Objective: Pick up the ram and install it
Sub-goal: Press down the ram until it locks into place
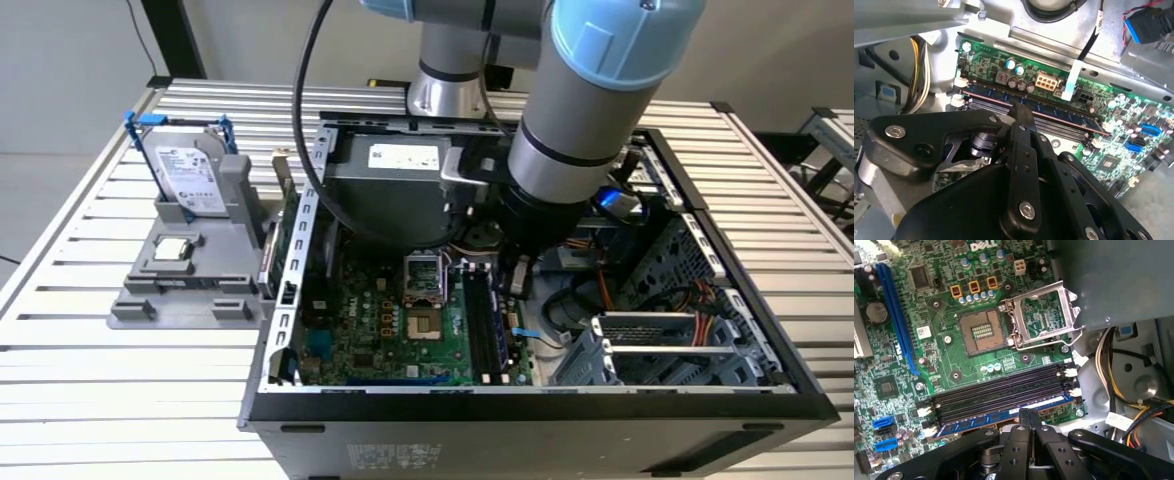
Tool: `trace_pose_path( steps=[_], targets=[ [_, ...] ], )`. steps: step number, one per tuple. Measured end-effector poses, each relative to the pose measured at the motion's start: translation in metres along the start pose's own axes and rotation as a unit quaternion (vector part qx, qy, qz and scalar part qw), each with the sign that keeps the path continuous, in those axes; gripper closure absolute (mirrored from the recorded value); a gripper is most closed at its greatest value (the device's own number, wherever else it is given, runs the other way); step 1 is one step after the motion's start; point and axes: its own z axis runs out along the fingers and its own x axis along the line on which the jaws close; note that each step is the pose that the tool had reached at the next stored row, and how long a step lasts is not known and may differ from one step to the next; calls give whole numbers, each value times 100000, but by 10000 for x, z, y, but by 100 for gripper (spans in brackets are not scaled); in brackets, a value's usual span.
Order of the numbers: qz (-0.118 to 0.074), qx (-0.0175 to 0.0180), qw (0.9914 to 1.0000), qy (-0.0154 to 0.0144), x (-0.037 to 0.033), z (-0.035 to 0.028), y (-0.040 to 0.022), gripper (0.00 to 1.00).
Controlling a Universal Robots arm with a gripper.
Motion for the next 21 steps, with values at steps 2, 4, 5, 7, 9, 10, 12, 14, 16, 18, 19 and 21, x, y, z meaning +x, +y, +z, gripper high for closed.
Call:
trace_pose_path(
  steps=[2,4,5,7,9,10,12,14,16,18,19,21],
  targets=[
    [-549,-31,99998,34,10,1,-3,100],
    [-1065,-56,99994,68,20,3,-7,100],
    [-1224,-61,99992,103,29,3,-10,100],
    [-1624,-65,99987,197,39,4,-16,100],
    [-2101,-80,99978,265,47,8,-21,100],
    [-2361,-96,99972,286,53,10,-23,100],
    [-2903,-125,99957,300,59,23,-30,100],
    [-3624,-163,99934,349,64,38,-33,100],
    [-4412,-211,99902,373,72,49,-36,100],
    [-5291,-254,99859,400,80,56,-38,100],
    [-5537,-259,99845,409,89,55,-41,100],
    [-5544,-269,99845,412,93,61,-49,100]
  ],
)
